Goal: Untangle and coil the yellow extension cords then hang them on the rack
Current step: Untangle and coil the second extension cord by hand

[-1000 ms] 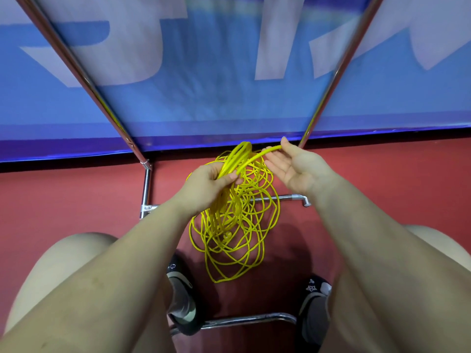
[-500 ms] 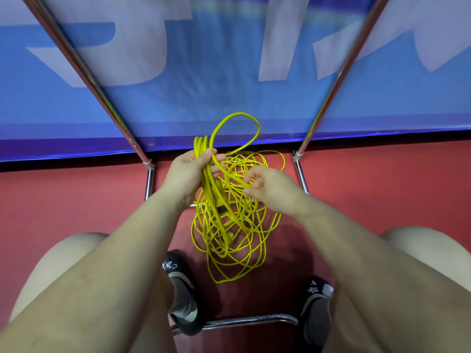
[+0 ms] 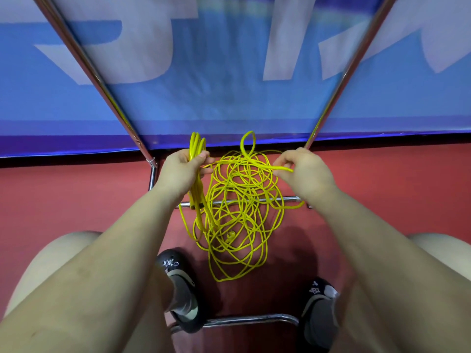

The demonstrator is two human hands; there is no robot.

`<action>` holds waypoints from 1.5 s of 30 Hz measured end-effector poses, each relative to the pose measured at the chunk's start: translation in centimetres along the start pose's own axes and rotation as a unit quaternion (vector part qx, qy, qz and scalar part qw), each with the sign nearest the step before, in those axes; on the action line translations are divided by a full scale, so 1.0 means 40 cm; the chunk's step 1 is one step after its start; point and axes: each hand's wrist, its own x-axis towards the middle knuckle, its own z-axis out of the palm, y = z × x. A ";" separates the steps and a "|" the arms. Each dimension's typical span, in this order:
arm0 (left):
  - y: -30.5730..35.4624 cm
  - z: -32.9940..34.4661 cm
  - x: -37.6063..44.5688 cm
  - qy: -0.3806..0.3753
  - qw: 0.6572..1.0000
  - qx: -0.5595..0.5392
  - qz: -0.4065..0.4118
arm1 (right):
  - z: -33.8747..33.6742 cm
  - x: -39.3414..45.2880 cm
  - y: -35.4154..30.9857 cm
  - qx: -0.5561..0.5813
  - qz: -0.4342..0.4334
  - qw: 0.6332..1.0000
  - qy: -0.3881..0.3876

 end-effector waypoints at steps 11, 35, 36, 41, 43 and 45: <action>-0.006 0.022 -0.026 -0.085 0.980 0.174 0.056 | -0.019 -0.012 -0.039 0.072 -0.130 0.977 -0.152; -0.001 0.071 -0.072 -0.258 0.963 0.054 -0.047 | 0.003 0.012 -0.026 0.057 -0.024 0.998 0.022; -0.002 0.073 -0.074 -0.264 0.962 0.056 -0.052 | 0.008 0.008 -0.034 0.054 -0.041 0.998 0.014; 0.002 0.082 -0.083 -0.270 0.959 0.083 -0.027 | 0.033 -0.011 -0.065 0.047 -0.094 0.994 0.005; 0.006 0.081 -0.083 -0.253 0.962 0.107 0.005 | 0.036 -0.011 -0.068 0.073 -0.089 0.993 0.005; 0.009 0.075 -0.073 -0.218 0.972 0.089 0.013 | 0.036 -0.007 -0.062 0.119 -0.055 0.991 -0.021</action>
